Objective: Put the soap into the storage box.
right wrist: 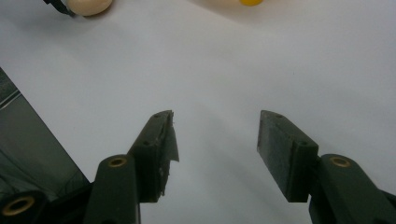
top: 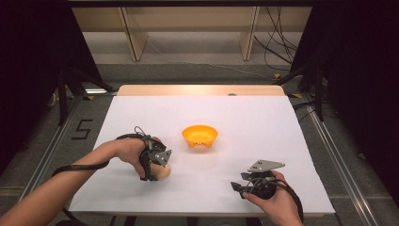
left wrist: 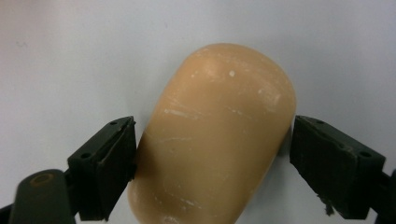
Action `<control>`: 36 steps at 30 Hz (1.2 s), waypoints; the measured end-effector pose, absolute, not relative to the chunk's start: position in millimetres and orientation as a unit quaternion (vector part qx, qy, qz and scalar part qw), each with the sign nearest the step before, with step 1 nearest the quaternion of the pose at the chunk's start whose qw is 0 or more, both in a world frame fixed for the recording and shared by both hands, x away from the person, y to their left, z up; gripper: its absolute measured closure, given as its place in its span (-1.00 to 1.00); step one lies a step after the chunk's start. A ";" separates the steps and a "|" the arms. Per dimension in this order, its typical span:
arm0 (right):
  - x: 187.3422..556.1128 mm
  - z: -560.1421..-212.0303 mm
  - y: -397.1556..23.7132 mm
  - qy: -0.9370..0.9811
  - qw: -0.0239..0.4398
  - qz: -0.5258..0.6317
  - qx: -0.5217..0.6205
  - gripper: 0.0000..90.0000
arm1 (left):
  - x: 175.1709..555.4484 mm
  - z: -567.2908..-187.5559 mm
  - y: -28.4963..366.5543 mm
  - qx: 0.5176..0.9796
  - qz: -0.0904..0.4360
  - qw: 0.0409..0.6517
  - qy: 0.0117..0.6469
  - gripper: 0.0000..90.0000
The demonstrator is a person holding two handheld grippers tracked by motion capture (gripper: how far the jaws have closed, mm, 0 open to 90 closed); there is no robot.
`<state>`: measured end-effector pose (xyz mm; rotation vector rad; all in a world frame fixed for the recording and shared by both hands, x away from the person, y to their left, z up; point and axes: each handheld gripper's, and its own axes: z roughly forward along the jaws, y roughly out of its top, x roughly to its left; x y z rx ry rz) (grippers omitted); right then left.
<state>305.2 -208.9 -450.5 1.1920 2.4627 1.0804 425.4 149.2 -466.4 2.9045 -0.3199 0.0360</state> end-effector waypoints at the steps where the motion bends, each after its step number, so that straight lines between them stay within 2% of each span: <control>1: 305.3 -450.6 -208.7 0.833 0.097 0.367 0.403 0.03 | 425.8 -466.7 149.1 0.988 0.011 0.108 -0.109 -0.67; 7: 304.2 -451.3 -208.3 0.828 0.097 0.367 0.412 0.03 | 427.2 -467.3 149.7 0.991 0.004 0.099 -0.094 -0.58; 12: 304.1 -451.2 -208.2 0.829 0.096 0.368 0.411 0.03 | 429.6 -463.4 149.8 0.993 0.003 0.076 -0.090 -0.37; 13: 304.1 -451.2 -208.1 0.829 0.096 0.367 0.411 0.03 | 427.7 -464.5 149.7 0.994 -0.003 0.085 -0.068 -0.32; 16: 303.7 -451.1 -208.1 0.828 0.095 0.366 0.414 0.03 | 425.9 -465.2 148.2 0.996 -0.007 0.087 -0.034 -0.30; 18: 304.1 -451.3 -208.3 0.828 0.097 0.368 0.411 0.03 | 427.5 -463.7 147.6 0.996 -0.005 0.075 -0.039 -0.30; 20: 304.4 -451.6 -208.6 0.829 0.100 0.369 0.407 0.03 | 424.6 -465.1 147.8 0.996 -0.008 0.089 -0.007 -0.30; 23: 303.4 -450.9 -208.0 0.827 0.093 0.366 0.416 0.03 | 426.1 -463.3 148.3 0.997 -0.002 0.077 -0.012 -0.30; 36: 302.7 -449.6 -207.6 0.823 0.088 0.367 0.424 0.03 | 423.5 -463.2 151.8 0.994 -0.002 0.095 0.046 -0.29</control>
